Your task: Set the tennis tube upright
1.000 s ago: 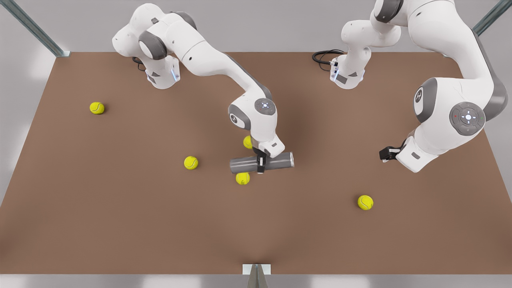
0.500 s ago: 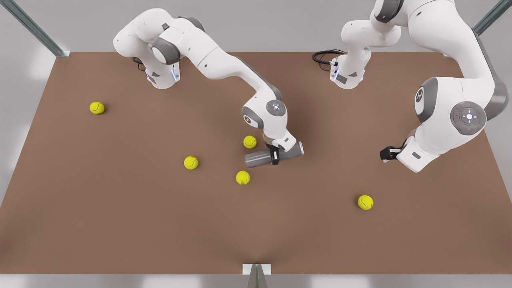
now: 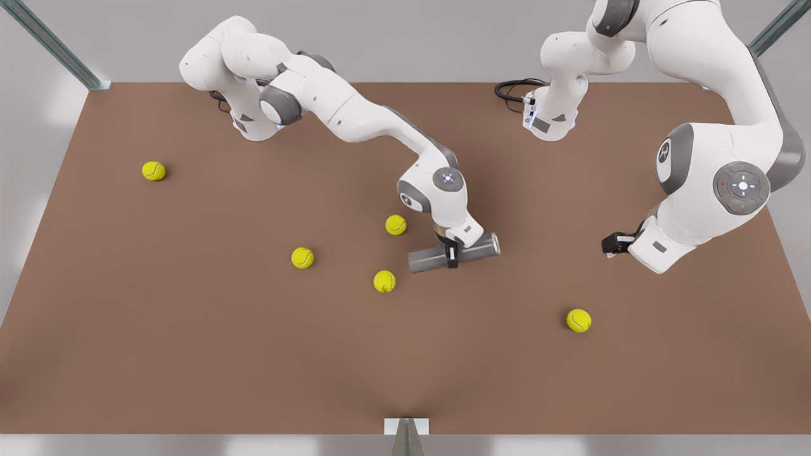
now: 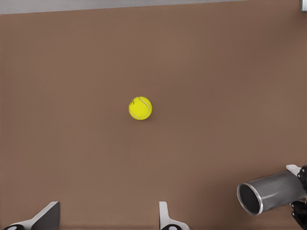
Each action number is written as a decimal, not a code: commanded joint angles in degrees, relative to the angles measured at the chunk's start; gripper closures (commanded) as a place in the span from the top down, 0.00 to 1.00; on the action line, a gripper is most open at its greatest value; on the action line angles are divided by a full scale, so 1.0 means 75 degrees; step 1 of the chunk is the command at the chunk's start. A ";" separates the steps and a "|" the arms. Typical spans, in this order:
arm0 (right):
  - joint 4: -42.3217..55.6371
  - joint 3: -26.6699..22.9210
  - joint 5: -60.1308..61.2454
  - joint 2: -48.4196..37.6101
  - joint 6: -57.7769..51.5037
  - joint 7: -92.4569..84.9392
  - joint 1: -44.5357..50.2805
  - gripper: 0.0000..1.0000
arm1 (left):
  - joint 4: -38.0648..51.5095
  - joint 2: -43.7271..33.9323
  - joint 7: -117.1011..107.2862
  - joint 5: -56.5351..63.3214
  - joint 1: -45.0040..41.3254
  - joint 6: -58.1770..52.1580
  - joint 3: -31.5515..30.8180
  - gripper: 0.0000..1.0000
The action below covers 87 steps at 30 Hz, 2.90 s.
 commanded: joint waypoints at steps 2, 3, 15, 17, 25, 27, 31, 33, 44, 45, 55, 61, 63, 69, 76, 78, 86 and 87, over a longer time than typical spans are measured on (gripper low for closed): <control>0.0080 0.0017 -0.0050 0.0079 0.0276 0.1271 -0.0001 0.61 | 0.0007 -0.0009 -0.0026 0.0000 -0.0005 -0.0014 -0.0002 1.00; 0.0092 0.0064 -0.0050 0.0138 0.0287 0.1271 -0.0001 0.61 | 0.0007 -0.0009 -0.0026 0.0000 -0.0005 -0.0014 -0.0002 1.00; 0.0057 0.0111 -0.0038 0.0173 0.0534 0.1271 -0.0001 1.00 | 0.0007 -0.0009 -0.0026 0.0012 -0.0017 -0.0014 -0.0002 1.00; 0.0057 0.0111 -0.0038 0.0068 0.0498 0.1283 -0.0001 1.00 | 0.0007 -0.0009 -0.0329 -0.0023 -0.0040 -0.0025 -0.0013 1.00; -0.2274 0.0076 0.0865 -0.5240 -0.5641 0.1903 -0.2940 1.00 | 0.0007 0.0131 -0.8929 -0.0843 -0.1481 0.0021 -0.0119 1.00; -0.2474 -0.0076 -0.0612 -0.6401 -0.7481 0.2360 -0.4055 1.00 | 0.0007 0.0459 -1.1474 -0.1019 -0.1973 0.0900 -0.0119 1.00; -0.2427 -0.0932 -0.0437 -0.7421 -0.8197 0.2806 -0.5004 1.00 | -0.0017 0.1350 -1.7707 -0.0914 -0.2571 0.2166 -0.0095 1.00; -0.2439 -0.0932 -0.0378 -0.7597 -0.8430 0.2818 -0.5192 1.00 | -0.0075 0.1432 -1.9044 -0.0995 -0.2572 0.2341 -0.0095 1.00; -0.2029 -0.1190 -0.0214 -0.6472 -0.8654 0.3521 -0.5860 1.00 | -0.3005 0.0834 -2.0252 -0.1277 -0.2993 0.5189 -0.0037 1.00; -0.2122 -0.1190 -0.0214 -0.6472 -0.8607 0.3521 -0.5860 1.00 | -0.3052 0.0975 -2.0241 -0.1277 -0.3146 0.5424 -0.0037 1.00; -0.2064 -0.1190 -0.0319 -0.5968 -0.8630 0.3521 -0.5848 1.00 | -0.3685 0.1608 -1.9315 -0.1136 -0.3228 0.6466 -0.0037 1.00; -0.2064 -0.1178 -0.0261 -0.5862 -0.8619 0.3521 -0.5790 1.00 | -0.3954 0.1678 -1.8354 -0.1136 -0.3579 0.6584 -0.0037 1.00; -0.2064 -0.1178 -0.0237 -0.5839 -0.8607 0.3521 -0.5790 1.00 | -0.3931 0.1842 -1.8178 -0.1043 -0.3615 0.6724 -0.0037 1.00; -0.2064 -0.1178 -0.0225 -0.5804 -0.8607 0.3521 -0.5801 1.00 | -0.3907 0.2135 -1.7452 -0.1019 -0.3615 0.7017 -0.0037 1.00; -0.2064 -0.1178 -0.0214 -0.5769 -0.8607 0.3521 -0.5790 1.00 | -0.3884 0.2545 -1.6772 -0.1019 -0.3662 0.7158 -0.0037 1.00; -0.2064 -0.1178 -0.0214 -0.5769 -0.8607 0.3521 -0.5790 1.00 | -0.3861 0.2604 -1.6784 -0.1031 -0.3662 0.7322 -0.0037 1.00; -0.2076 -0.1178 -0.0225 -0.5757 -0.8607 0.3509 -0.5801 1.00 | -0.3650 0.2932 -1.6655 -0.1043 -0.3650 0.7533 -0.0037 0.91; -0.2076 -0.1178 -0.0225 -0.5757 -0.8607 0.3509 -0.5801 1.00 | -0.3626 0.2944 -1.6655 -0.1042 -0.3650 0.7533 -0.0037 0.87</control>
